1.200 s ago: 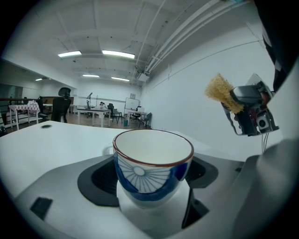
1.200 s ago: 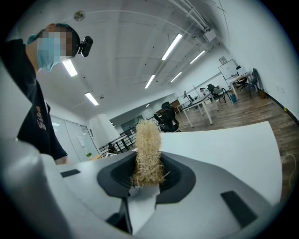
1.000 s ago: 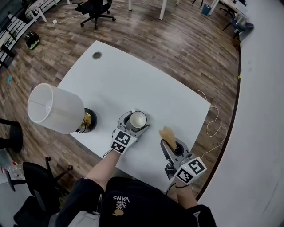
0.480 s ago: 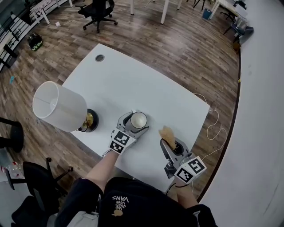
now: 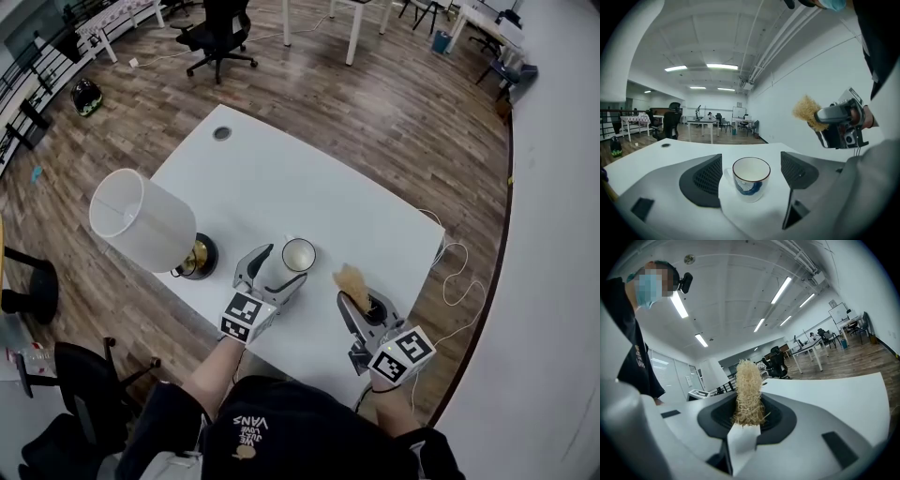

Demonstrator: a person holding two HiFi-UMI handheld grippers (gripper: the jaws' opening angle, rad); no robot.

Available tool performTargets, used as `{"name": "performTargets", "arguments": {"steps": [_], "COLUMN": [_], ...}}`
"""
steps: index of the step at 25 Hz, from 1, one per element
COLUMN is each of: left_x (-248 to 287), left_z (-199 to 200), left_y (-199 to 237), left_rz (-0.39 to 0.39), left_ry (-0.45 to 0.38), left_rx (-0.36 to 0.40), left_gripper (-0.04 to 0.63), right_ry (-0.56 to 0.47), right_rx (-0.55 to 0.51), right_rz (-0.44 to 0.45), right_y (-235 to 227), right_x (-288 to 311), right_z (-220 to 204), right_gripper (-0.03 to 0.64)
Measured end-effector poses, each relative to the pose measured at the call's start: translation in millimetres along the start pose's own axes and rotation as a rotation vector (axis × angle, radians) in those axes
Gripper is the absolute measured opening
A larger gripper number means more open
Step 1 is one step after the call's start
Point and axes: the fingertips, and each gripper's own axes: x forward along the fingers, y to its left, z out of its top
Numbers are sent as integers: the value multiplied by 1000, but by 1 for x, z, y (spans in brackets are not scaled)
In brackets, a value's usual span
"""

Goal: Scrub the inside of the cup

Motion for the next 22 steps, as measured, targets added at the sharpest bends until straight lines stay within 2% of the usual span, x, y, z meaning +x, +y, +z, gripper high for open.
{"name": "performTargets", "arguments": {"steps": [5, 6, 9, 13, 17, 22], "left_x": [-33, -40, -61, -81, -102, -119], "left_z": [29, 35, 55, 72, 78, 70], "left_y": [-21, -24, -30, -37, -46, -59], "left_rz": [9, 17, 59, 95, 120, 130], "left_ry": [-49, -64, -113, -151, -170, -131], "left_rx": [49, 51, 71, 103, 119, 104], "left_gripper": [391, 365, 194, 148, 25, 11], "right_ry": [-15, -15, -18, -18, -16, -1], "right_rx": [-22, -28, -38, -63, -87, -116], "right_rz": [18, 23, 41, 65, 83, 108], "right_y": [8, 9, 14, 25, 37, 50], "right_x": [-2, -3, -6, -10, -15, -24], "right_z": [7, 8, 9, 14, 17, 12], "right_gripper": [100, 100, 100, 100, 100, 100]}}
